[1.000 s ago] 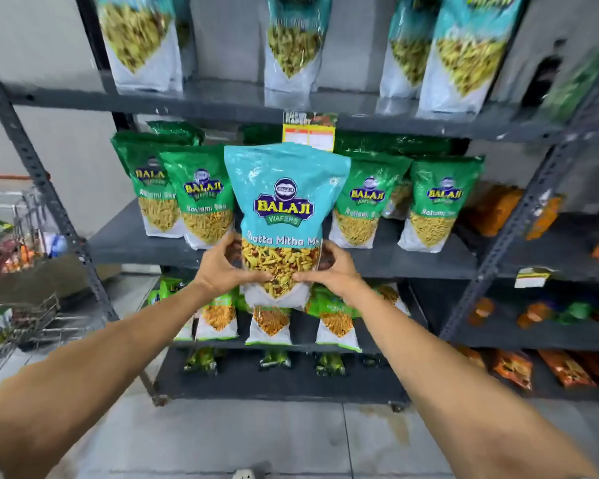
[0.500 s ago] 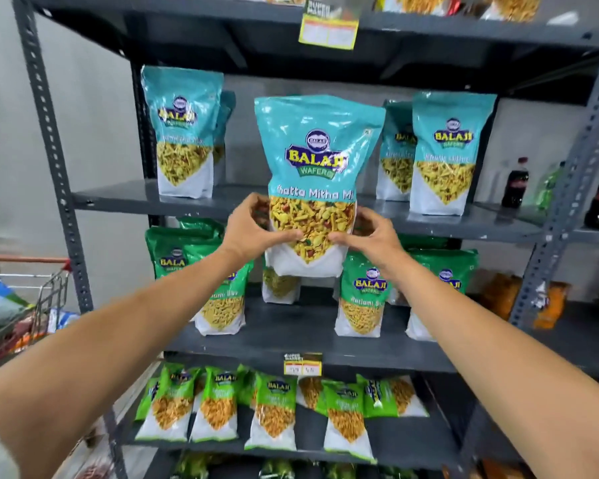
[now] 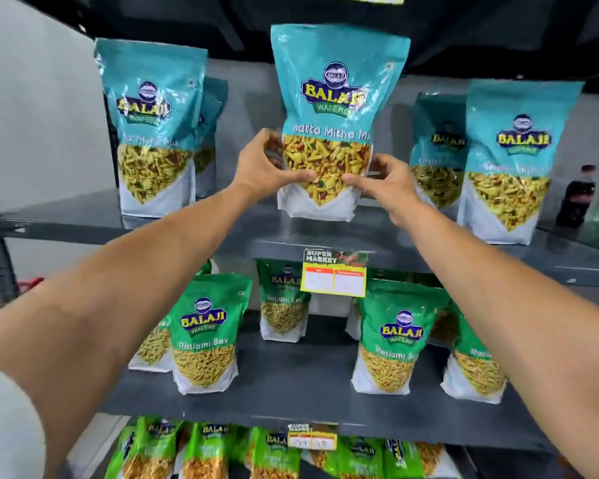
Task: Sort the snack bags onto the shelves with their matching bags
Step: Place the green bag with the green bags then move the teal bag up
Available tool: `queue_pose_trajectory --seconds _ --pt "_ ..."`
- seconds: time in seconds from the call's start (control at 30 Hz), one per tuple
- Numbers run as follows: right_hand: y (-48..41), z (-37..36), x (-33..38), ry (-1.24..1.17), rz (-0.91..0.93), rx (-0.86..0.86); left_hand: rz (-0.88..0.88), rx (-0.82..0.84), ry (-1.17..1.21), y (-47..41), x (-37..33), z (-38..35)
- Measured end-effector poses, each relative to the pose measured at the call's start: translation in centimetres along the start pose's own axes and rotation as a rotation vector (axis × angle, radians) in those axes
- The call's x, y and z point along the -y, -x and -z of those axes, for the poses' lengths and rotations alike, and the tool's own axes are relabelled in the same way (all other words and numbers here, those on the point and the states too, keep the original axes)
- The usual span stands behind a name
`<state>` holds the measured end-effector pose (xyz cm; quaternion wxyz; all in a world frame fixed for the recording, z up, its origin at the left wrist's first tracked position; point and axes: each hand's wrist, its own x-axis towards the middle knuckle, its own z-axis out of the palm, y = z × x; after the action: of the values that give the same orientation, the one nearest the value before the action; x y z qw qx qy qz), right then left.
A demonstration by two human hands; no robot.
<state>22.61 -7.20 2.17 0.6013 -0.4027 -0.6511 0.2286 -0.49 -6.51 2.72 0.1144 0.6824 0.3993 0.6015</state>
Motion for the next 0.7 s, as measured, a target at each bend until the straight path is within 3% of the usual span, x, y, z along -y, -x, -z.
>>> queue_pose_trajectory --seconds 0.23,0.5,0.6,0.7 --pt "-3.2 -1.0 -6.2 -0.027 -0.065 0.026 0.105 0.046 0.097 -1.7 7.1 -4.1" --pt "-3.0 -1.1 -6.7 -0.057 -0.100 0.007 0.080 0.099 0.037 -1.5 7.7 -4.0" --pt "-1.3 -1.1 -5.6 0.126 -0.007 -0.114 -0.009 0.001 -0.049 0.0 6.5 -3.2" --pt "1.4 -1.0 -3.9 0.364 0.209 -0.148 -0.066 -0.146 0.056 2.5 4.9 -2.1"
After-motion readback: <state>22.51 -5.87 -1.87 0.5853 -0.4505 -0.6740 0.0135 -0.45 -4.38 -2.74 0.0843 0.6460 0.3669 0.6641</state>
